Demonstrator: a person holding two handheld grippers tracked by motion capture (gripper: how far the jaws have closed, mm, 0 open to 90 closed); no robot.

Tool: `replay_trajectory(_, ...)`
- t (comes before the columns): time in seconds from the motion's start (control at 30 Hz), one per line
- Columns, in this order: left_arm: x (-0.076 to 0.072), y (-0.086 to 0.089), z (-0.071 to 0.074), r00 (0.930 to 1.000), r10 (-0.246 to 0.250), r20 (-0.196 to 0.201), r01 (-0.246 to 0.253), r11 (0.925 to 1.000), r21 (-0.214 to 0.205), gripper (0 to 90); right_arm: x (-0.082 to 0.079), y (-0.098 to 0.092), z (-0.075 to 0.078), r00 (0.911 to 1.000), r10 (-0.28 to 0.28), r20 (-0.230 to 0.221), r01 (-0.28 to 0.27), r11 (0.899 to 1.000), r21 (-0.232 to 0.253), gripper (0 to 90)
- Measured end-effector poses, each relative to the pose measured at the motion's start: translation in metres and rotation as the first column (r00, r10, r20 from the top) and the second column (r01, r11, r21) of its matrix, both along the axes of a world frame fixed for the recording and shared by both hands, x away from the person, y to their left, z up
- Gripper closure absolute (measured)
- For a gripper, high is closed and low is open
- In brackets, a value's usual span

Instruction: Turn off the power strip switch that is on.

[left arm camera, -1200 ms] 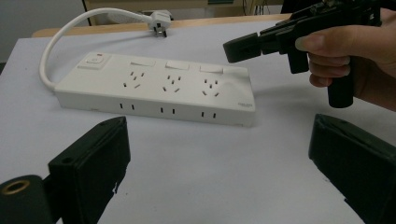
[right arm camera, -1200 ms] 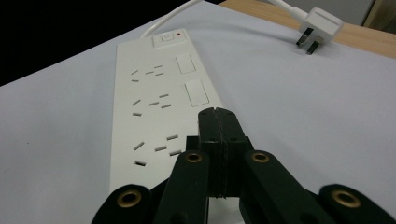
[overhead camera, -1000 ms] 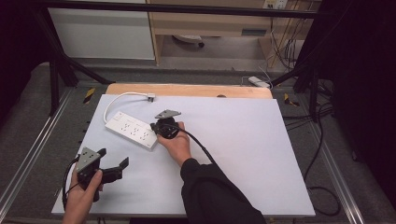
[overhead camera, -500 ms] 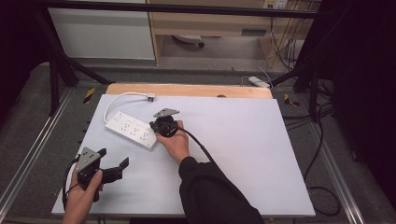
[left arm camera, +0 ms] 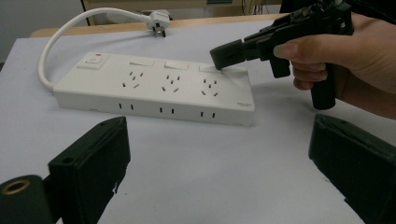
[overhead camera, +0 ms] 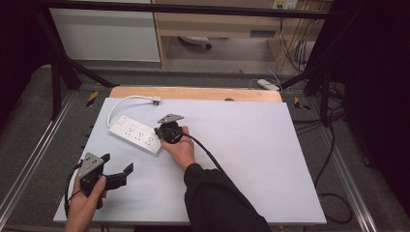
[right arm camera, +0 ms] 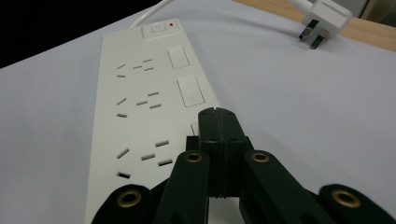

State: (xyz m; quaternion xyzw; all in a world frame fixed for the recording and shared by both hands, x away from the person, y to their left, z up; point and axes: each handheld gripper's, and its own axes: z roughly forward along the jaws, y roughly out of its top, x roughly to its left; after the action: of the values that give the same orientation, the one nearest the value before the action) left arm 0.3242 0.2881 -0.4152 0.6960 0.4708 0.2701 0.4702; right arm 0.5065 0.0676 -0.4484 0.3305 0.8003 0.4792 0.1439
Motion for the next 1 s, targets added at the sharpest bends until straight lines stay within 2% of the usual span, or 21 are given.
replay_trajectory(1.0, 0.0000, -0.0004, -0.0002, 1.0000, -0.002, 0.001, 0.002, 1.0000, 0.001, 5.4, -0.0015, -0.0011, -0.0041, 0.9992, 0.015, 0.038, -0.015, 1.000, 0.008, 90.0)
